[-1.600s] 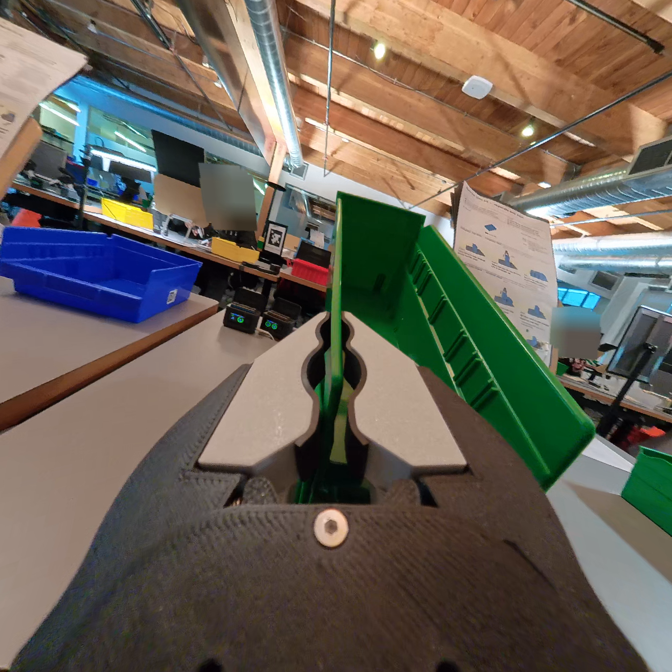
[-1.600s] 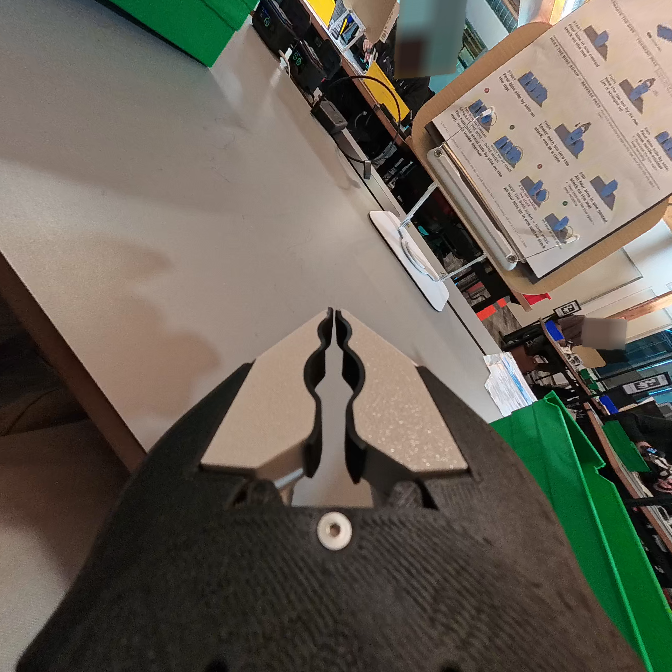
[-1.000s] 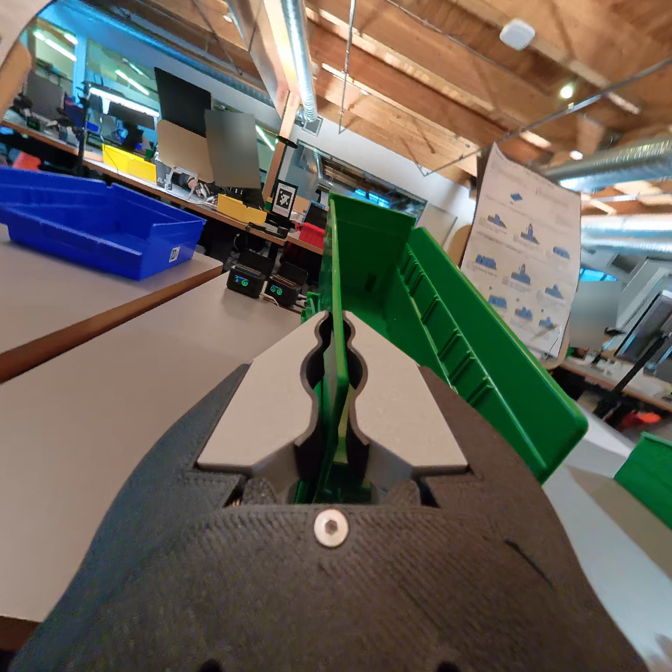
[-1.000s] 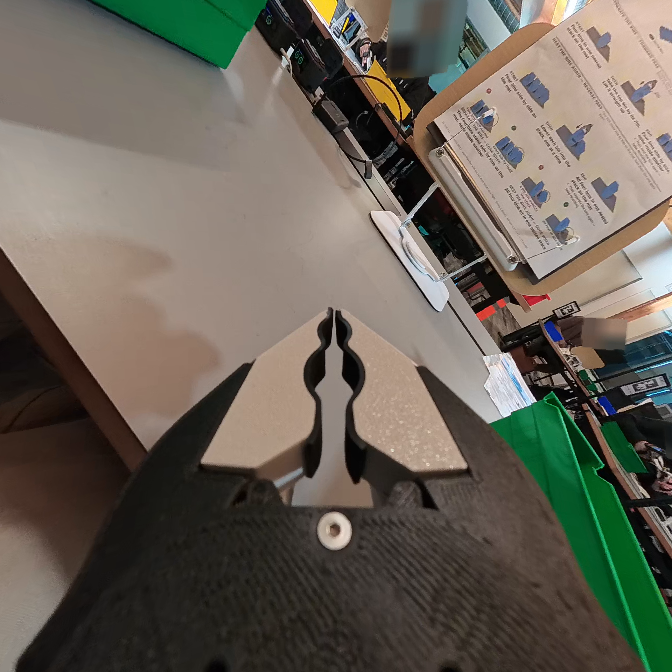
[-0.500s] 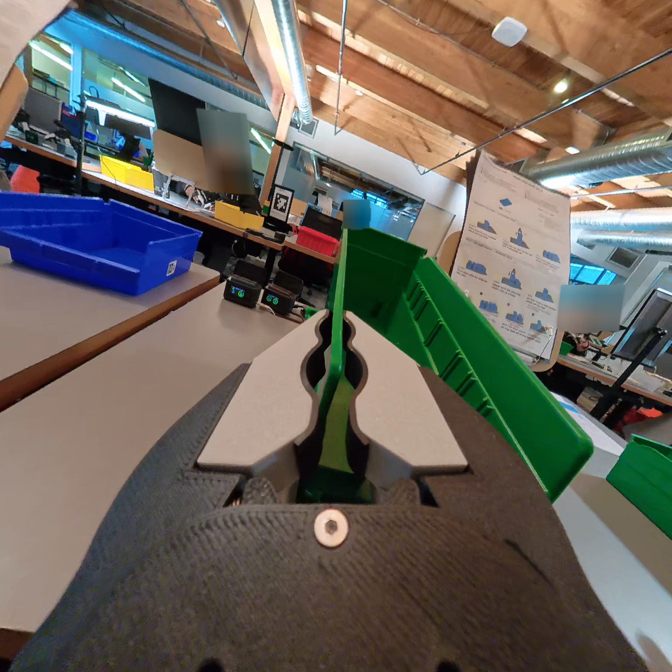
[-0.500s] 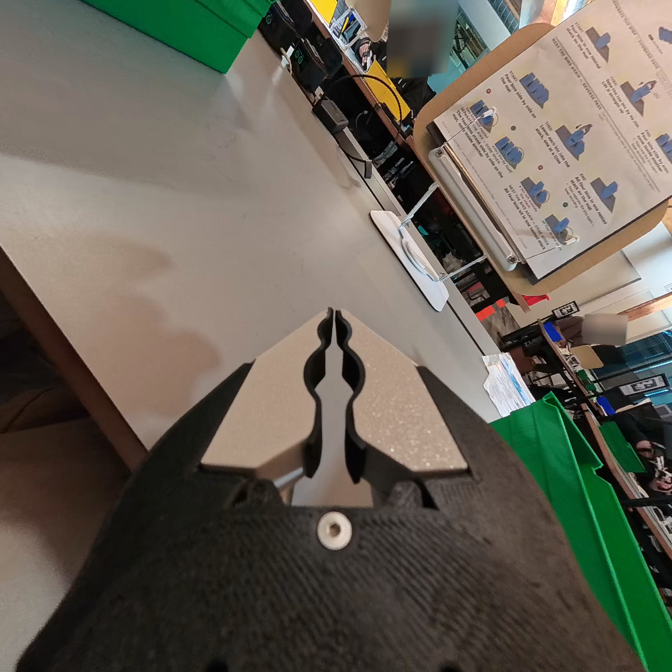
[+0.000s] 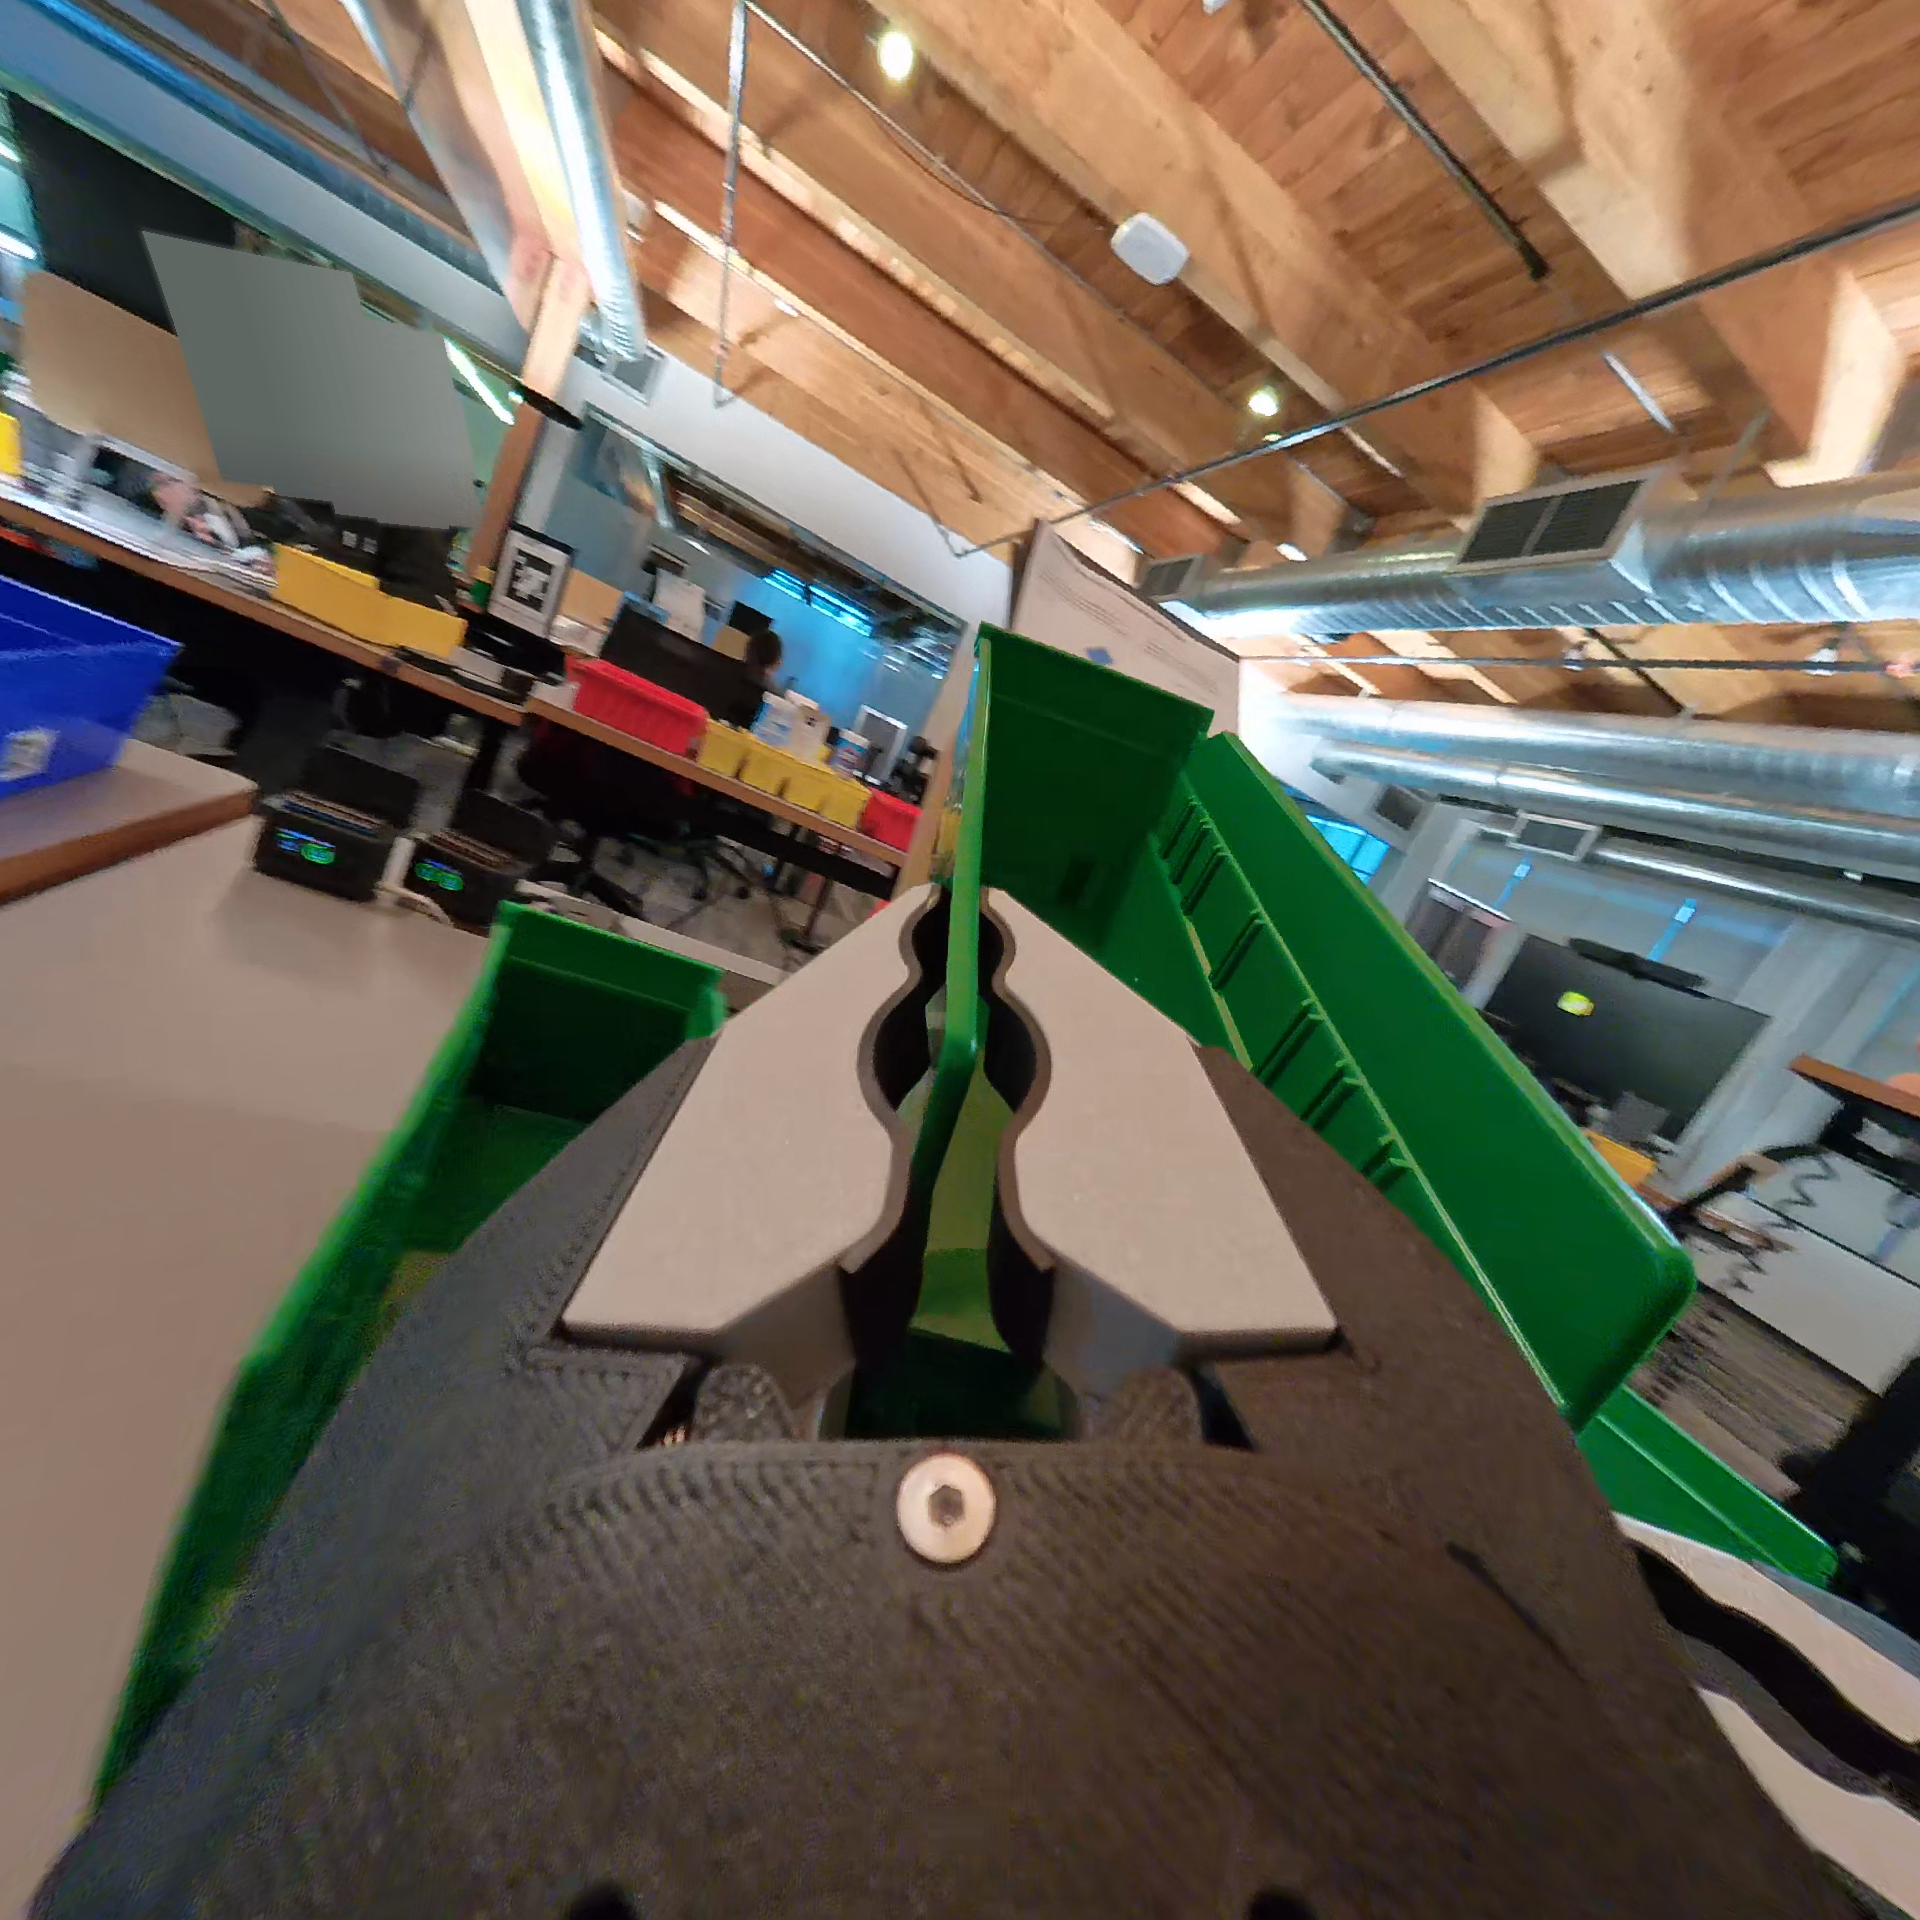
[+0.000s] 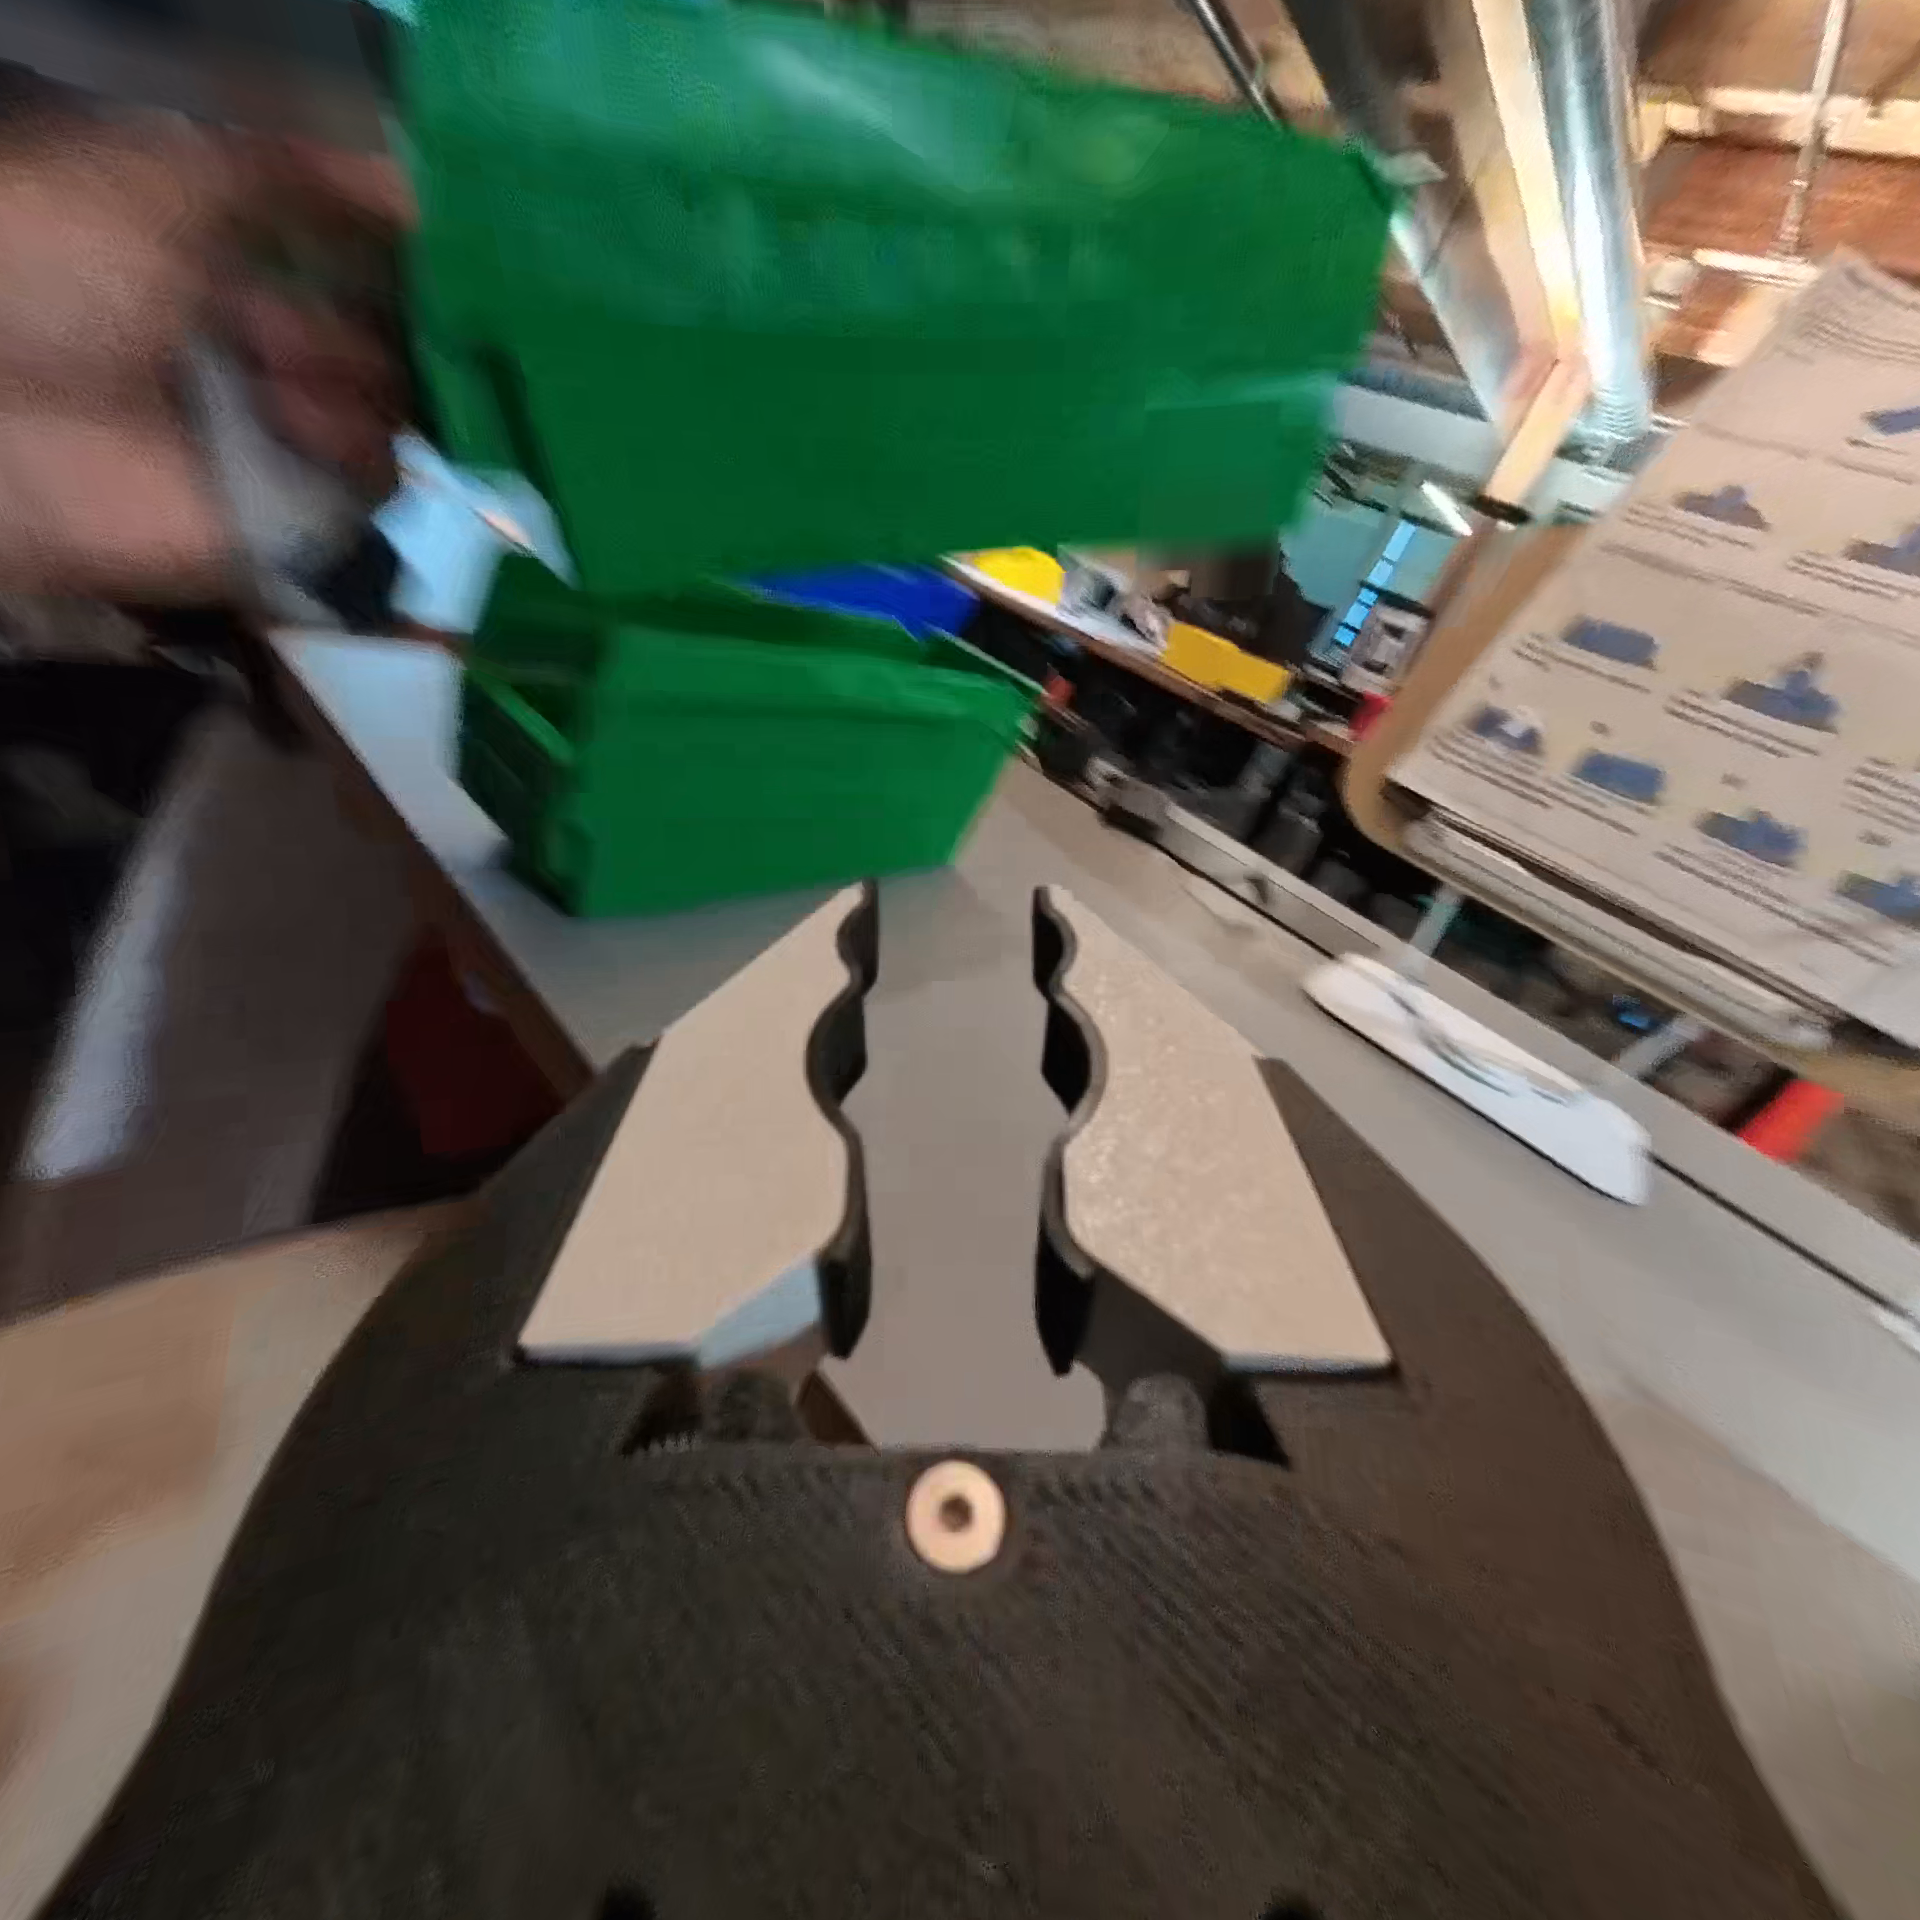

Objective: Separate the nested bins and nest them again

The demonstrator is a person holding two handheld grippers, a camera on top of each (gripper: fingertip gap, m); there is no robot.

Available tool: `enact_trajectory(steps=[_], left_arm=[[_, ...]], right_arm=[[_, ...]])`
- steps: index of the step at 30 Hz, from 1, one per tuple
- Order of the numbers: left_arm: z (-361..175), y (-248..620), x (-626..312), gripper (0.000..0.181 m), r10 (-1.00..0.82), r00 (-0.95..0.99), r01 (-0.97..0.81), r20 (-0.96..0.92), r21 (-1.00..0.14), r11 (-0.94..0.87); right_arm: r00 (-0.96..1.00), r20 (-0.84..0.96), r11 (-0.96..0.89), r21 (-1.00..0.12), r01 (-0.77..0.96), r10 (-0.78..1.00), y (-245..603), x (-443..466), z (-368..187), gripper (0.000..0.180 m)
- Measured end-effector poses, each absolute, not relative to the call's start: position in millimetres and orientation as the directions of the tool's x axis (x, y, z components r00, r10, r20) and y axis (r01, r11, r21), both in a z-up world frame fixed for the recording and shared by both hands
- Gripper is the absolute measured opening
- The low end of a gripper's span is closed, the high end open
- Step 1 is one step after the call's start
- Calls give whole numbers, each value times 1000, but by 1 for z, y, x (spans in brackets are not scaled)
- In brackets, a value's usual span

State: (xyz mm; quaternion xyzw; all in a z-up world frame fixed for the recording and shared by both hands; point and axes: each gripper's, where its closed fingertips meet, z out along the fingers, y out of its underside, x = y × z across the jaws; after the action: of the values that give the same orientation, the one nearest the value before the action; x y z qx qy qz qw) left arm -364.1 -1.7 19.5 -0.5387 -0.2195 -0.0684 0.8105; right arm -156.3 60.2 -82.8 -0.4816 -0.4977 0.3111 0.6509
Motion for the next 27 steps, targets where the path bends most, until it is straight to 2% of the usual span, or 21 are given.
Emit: enact_trajectory(steps=[1,4,8,12,14,17,20,23,27], left_arm=[[18,3,-352,0,100,898,358,428,-845,398],[9,16,-316,0,32,908,382,418,-857,346],[-12,31,-279,0,-4,933,347,360,-897,274],[-32,40,-256,0,-11,943,326,332,-917,230],[-40,41,-250,0,23,954,285,298,-929,234],[-51,42,-239,2,52,964,241,260,-941,237],[-67,48,-237,3,56,948,297,312,-935,193],[-82,53,-240,4,39,922,377,386,-914,147],[-89,55,-239,6,20,922,381,386,-917,121]], right_arm=[[276,312,318,-948,24,909,41,-161,-74,34],[211,219,245,-964,-106,953,2,-164,-48,49],[196,7,50,-976,-213,980,-7,-159,-32,60],[214,-32,-11,-995,-102,976,-4,-170,-62,67],[266,-30,-16,-998,-55,963,2,-172,-75,77],[374,-21,-31,-999,21,927,20,-169,-94,65],[399,-72,-93,-995,35,914,33,-165,-105,51],[380,-110,-139,-989,51,919,35,-166,-112,52],[374,-100,-138,-987,78,922,38,-167,-120,51]])
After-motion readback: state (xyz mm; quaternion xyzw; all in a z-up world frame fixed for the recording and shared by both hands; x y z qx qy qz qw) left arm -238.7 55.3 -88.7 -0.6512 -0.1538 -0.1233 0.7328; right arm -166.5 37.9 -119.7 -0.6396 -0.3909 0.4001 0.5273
